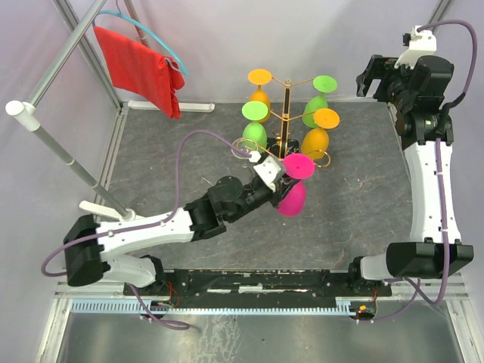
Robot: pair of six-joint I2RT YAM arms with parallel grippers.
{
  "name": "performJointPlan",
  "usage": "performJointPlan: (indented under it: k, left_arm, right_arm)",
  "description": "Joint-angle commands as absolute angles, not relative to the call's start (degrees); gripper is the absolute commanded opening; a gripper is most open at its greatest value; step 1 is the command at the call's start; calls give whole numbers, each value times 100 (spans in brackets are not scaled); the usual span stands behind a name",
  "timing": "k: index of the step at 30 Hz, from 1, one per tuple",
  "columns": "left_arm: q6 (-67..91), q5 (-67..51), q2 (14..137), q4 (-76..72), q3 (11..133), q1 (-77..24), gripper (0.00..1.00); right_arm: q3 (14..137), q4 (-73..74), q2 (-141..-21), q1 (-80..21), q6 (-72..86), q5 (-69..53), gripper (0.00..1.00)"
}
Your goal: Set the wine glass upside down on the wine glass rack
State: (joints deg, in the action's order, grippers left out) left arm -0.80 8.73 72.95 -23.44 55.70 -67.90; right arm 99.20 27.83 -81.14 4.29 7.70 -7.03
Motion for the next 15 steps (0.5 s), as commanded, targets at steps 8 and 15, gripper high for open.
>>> performJointPlan:
  k: [8, 15]
  left_arm:
    - [-296, 2051, 8810, -4186, 5807, -6815, 3]
    - [-386, 2390, 9074, -5037, 5584, -6811, 3]
  right_arm:
    - [9665, 2611, -7457, 459, 594, -679, 100]
    - [9646, 2675, -7385, 467, 469, -704, 100]
